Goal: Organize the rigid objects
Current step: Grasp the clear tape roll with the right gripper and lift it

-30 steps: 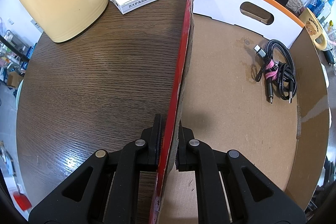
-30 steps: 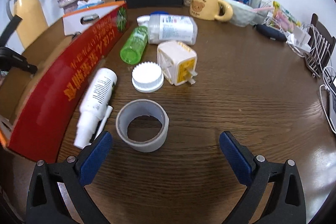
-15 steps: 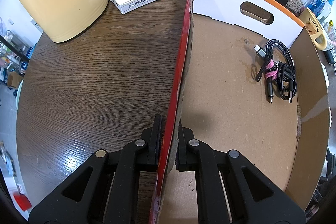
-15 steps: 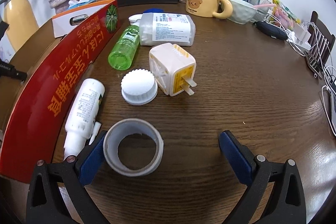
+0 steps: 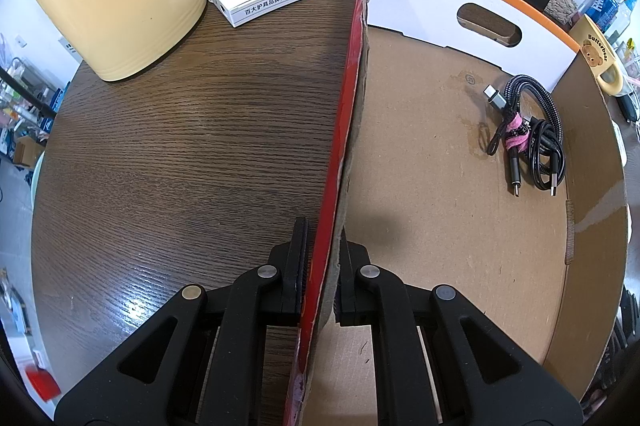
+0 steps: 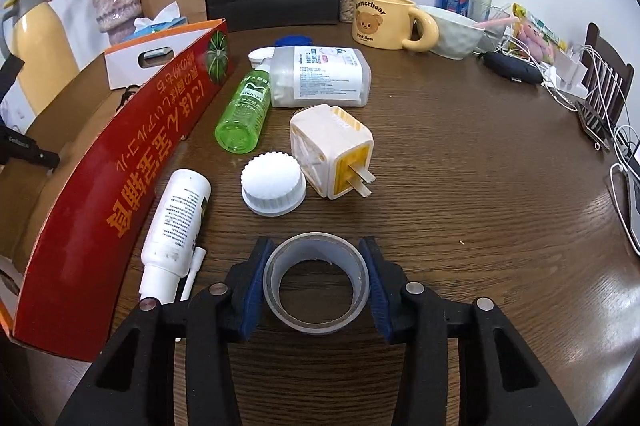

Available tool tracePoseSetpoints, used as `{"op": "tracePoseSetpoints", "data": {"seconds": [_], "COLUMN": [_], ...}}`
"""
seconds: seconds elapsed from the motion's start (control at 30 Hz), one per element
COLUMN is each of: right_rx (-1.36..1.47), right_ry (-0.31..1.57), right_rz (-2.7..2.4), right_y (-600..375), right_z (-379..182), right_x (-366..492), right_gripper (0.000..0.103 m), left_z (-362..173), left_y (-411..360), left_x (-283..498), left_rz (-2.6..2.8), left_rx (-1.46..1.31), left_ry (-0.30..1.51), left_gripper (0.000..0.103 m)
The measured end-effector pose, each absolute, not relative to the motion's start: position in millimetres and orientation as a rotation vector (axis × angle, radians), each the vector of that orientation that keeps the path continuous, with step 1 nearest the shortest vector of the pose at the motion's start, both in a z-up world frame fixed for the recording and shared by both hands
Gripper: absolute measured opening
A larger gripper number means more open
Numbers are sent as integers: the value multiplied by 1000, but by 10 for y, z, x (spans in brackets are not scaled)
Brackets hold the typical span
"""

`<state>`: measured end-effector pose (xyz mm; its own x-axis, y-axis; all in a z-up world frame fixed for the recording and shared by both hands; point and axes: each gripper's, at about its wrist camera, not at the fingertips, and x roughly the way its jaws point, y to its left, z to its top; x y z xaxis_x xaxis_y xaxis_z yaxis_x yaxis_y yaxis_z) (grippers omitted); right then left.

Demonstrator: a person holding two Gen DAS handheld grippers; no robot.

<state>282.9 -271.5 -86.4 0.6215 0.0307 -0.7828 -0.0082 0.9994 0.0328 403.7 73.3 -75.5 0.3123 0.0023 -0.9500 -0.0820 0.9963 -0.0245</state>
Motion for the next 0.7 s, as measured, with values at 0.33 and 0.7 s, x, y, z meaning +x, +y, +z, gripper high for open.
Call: {"op": "tracePoseSetpoints", "data": {"seconds": [0.33, 0.7], "right_rx": [-6, -74], "right_ry": [785, 673], "right_rz": [-33, -23], "right_y": [-2661, -2498], "right_z": [-674, -310], "right_x": [2752, 2877], "right_gripper": [48, 48], "left_z": [-755, -755], "left_y": [734, 735], "left_x": [4037, 4037], "left_rz": [55, 56], "left_rx": [-73, -73], "left_ry": [1252, 1252], "left_gripper": [6, 6]}}
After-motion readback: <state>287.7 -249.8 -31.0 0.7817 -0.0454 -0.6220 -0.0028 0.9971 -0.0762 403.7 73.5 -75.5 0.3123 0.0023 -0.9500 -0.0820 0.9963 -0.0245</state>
